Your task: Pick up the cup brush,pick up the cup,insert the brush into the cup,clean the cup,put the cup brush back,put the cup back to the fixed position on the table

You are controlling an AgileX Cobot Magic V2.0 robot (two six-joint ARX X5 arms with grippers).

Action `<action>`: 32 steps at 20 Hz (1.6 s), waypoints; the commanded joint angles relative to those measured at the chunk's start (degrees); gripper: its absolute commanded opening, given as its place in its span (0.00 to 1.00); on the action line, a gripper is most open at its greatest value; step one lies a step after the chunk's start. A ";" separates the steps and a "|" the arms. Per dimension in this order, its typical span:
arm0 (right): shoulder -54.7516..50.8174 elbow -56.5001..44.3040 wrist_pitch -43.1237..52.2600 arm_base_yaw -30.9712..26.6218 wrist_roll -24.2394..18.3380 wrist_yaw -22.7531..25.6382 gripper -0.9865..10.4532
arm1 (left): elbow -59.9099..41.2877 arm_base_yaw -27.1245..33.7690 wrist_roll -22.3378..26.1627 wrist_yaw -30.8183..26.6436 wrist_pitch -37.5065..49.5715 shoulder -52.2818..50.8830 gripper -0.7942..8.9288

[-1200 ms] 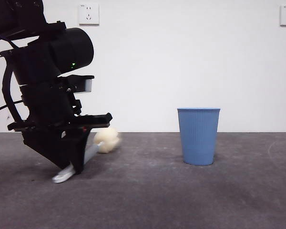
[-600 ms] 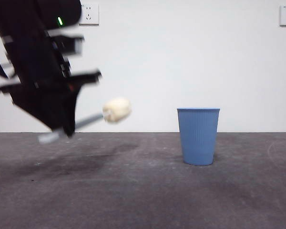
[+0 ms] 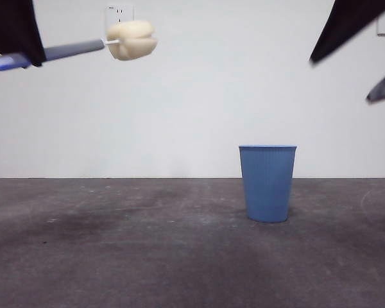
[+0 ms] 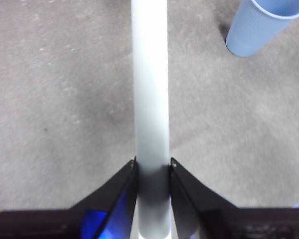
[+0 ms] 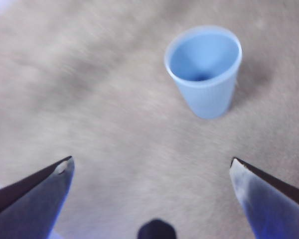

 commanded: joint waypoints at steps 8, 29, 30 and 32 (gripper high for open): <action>9.70 -15.04 33.03 8.57 4.57 12.26 0.66 | 0.04 -0.09 1.84 0.15 -3.45 -1.92 0.07; 50.75 -14.93 86.84 5.49 1.51 14.25 0.66 | 0.04 -0.09 1.51 1.29 -5.77 -1.92 0.07; 51.80 -14.53 87.43 5.35 1.49 14.29 0.66 | 0.04 -0.09 1.33 1.29 -5.77 -1.92 0.07; 53.53 -13.31 87.45 4.94 1.31 14.29 0.66 | 0.04 -0.09 1.31 1.29 -5.70 -1.92 0.07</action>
